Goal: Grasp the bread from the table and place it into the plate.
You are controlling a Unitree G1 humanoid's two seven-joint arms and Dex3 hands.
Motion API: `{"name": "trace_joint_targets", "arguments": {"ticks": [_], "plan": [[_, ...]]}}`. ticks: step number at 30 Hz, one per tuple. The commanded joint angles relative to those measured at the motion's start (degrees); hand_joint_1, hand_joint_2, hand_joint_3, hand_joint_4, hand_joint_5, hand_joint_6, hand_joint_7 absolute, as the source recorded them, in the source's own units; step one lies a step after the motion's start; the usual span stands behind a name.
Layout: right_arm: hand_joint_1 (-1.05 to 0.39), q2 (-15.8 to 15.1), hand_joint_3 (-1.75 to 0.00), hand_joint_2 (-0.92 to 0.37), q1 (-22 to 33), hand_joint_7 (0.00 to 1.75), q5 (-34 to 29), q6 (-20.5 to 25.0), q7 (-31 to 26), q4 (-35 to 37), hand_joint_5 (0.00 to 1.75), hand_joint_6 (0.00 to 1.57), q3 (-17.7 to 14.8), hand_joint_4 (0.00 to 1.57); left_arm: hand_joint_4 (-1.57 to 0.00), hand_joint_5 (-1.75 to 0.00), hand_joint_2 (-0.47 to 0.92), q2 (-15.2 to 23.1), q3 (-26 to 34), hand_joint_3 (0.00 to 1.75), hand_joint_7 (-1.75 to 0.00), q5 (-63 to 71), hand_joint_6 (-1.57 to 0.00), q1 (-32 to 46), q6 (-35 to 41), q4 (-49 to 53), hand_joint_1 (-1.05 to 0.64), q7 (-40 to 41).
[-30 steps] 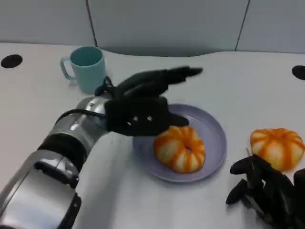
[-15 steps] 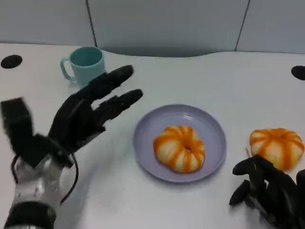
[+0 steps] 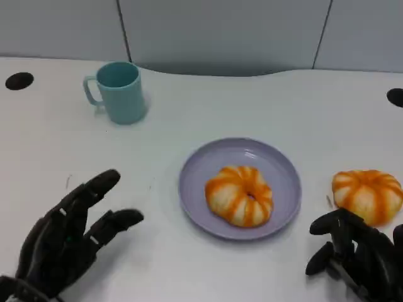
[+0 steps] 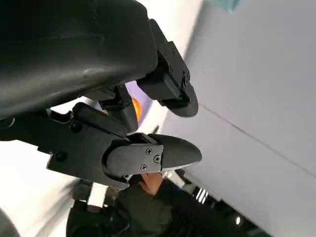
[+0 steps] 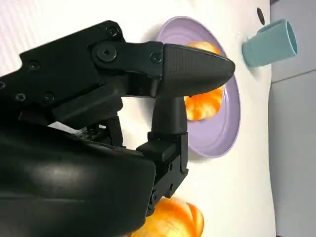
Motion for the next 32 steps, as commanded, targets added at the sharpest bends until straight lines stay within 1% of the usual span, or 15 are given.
{"name": "trace_joint_targets", "arguments": {"ticks": [1,2,3,5,6,8,11,14,19,22,27,28,32], "plan": [[-0.35,-0.68,-0.62,-0.92,0.43,1.72,0.94,-0.21,0.27,-0.20,1.75,0.39,-0.97,0.56,-0.47,-1.66,0.92,0.22,1.06,0.40,-0.99,0.00,-0.59,2.21,3.51,-3.20,-0.51,5.69],[-0.35,-0.66,-0.62,-0.92,0.42,1.72,1.09,-0.28,0.35,-0.13,1.75,0.39,-1.09,0.56,-0.48,-1.70,0.92,0.14,1.13,0.40,-1.16,-0.03,-0.53,2.56,4.11,-3.66,-0.50,6.48],[-0.35,-0.65,-0.62,-0.92,0.42,1.72,1.10,-0.28,0.36,-0.12,1.75,0.39,-1.12,0.56,-0.48,-1.72,0.92,0.13,1.11,0.40,-1.25,-0.08,-0.49,2.67,4.42,-3.97,-0.50,6.76],[-0.35,-0.86,-0.62,-0.92,0.45,1.72,0.91,-0.51,0.44,0.00,1.75,0.39,-1.22,0.56,-0.48,-1.74,0.92,-0.15,1.18,0.39,-1.36,-0.21,-0.46,3.31,5.90,-4.90,-0.48,8.49],[-0.34,-1.02,-0.62,-0.92,0.48,1.71,0.76,-0.68,0.49,0.09,1.75,0.39,-1.28,0.56,-0.49,-1.74,0.92,-0.36,1.26,0.38,-1.44,-0.29,-0.42,3.73,6.88,-5.43,-0.47,9.65],[-0.34,-1.31,-0.62,-0.92,0.34,1.71,0.48,-0.67,0.45,0.34,1.75,0.38,-1.40,0.56,-0.50,-1.75,0.92,-0.55,1.25,0.37,-1.53,-0.02,-0.38,4.19,8.34,-5.96,-0.45,11.53],[-0.35,-1.44,-0.62,-0.92,-0.16,1.71,0.39,-0.48,0.27,0.76,1.75,0.38,-1.60,0.57,-0.50,-1.75,0.92,-0.63,0.72,0.37,-1.67,1.70,-0.32,4.40,7.66,-5.43,-0.42,13.13],[-0.34,-1.25,-0.63,-0.92,-0.27,1.71,0.61,-0.67,0.36,0.86,1.75,0.38,-1.73,0.58,-0.49,-1.75,0.92,-0.88,0.71,0.36,-1.71,2.70,-0.29,4.45,6.79,-4.83,-0.40,13.90],[-0.35,-0.93,-0.61,-0.92,-0.34,1.71,0.82,0.30,-0.16,0.62,1.75,0.38,-1.87,0.55,-0.49,-1.75,0.92,-0.63,0.73,0.34,-1.69,3.38,-0.31,3.73,5.92,-3.65,-0.41,13.46],[-0.35,-1.49,-0.61,-0.92,-0.39,1.71,-0.45,-0.12,-0.42,0.56,1.75,0.37,-1.29,0.54,-0.50,-1.75,0.92,-0.84,1.13,0.32,-1.69,2.62,-0.31,3.39,6.40,-3.42,-0.40,13.46],[-0.34,-1.68,-0.63,-0.92,-0.80,1.72,0.40,-2.06,1.14,2.47,1.75,0.37,-1.98,0.56,-0.49,-1.75,0.92,-1.20,1.47,0.31,-1.71,2.11,-0.30,3.19,7.62,-3.72,-0.39,14.30],[-0.34,-1.81,-0.63,-0.92,-0.93,1.72,0.33,-2.39,1.31,2.85,1.75,0.37,-1.99,0.56,-0.50,-1.75,0.92,-1.24,1.43,0.31,-1.68,2.25,-0.31,3.21,7.60,-3.79,-0.40,14.40],[-0.35,-1.65,-0.63,-0.92,-0.84,1.72,0.38,-2.31,1.04,2.79,1.75,0.37,-2.09,0.56,-0.50,-1.75,0.92,-1.27,1.05,0.31,-1.66,3.23,-0.32,3.39,7.35,-4.48,-0.40,15.64]]}}
